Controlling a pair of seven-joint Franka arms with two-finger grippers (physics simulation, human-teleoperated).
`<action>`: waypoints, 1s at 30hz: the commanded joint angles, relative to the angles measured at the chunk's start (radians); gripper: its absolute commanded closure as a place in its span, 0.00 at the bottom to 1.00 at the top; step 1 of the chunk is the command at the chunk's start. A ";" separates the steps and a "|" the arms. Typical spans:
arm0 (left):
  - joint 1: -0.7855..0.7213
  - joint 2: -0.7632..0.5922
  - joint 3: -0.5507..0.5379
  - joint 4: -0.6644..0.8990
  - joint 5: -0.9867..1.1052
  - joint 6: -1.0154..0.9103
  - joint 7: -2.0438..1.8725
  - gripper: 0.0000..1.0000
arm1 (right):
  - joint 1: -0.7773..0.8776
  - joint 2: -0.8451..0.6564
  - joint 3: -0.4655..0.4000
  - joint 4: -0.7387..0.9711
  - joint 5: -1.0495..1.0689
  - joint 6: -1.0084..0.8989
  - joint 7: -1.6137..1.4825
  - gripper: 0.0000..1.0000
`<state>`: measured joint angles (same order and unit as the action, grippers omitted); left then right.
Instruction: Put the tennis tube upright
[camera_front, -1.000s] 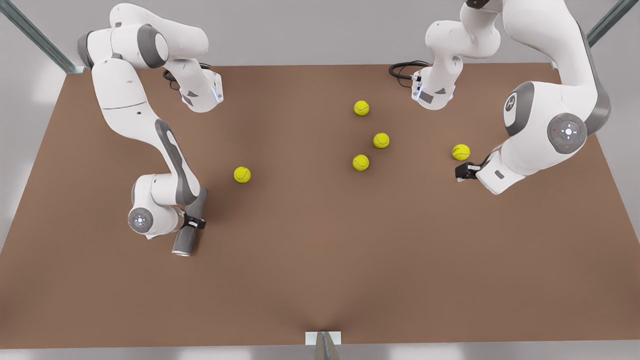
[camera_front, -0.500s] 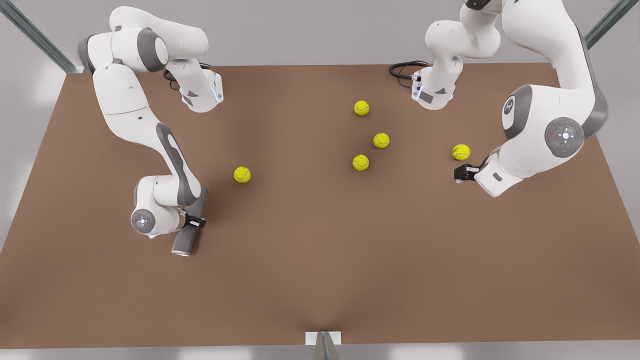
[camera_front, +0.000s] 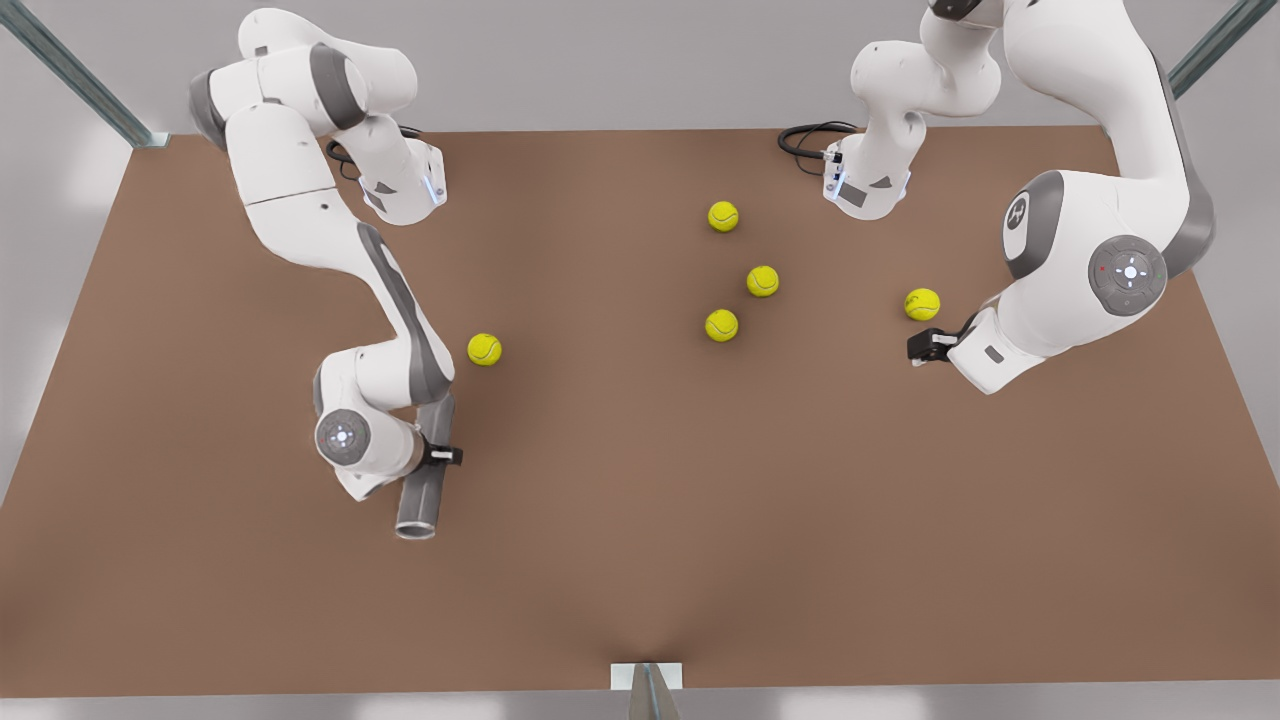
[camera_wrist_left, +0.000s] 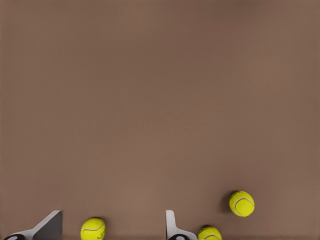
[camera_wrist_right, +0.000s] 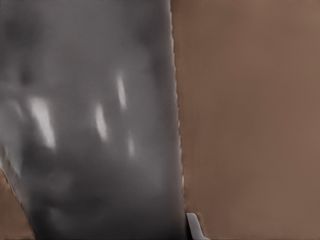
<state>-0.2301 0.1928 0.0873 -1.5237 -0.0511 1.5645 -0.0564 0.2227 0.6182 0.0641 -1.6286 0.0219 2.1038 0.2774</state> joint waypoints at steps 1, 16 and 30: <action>0.000 -0.001 0.000 0.000 0.000 0.000 -0.002 0.00 | 0.084 0.003 0.000 0.033 -0.010 -0.059 -0.273 0.37; 0.002 0.005 0.000 0.000 0.002 0.002 0.000 0.00 | 0.549 0.173 0.002 0.300 -0.220 0.036 -1.069 0.35; 0.002 0.013 0.000 0.000 0.002 0.014 0.000 0.00 | 0.589 0.268 -0.009 0.297 -0.232 0.094 -1.005 0.00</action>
<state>-0.2279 0.2069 0.0873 -1.5237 -0.0497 1.5754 -0.0566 0.8116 0.8872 0.0553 -1.3324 -0.2208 2.1896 -0.5097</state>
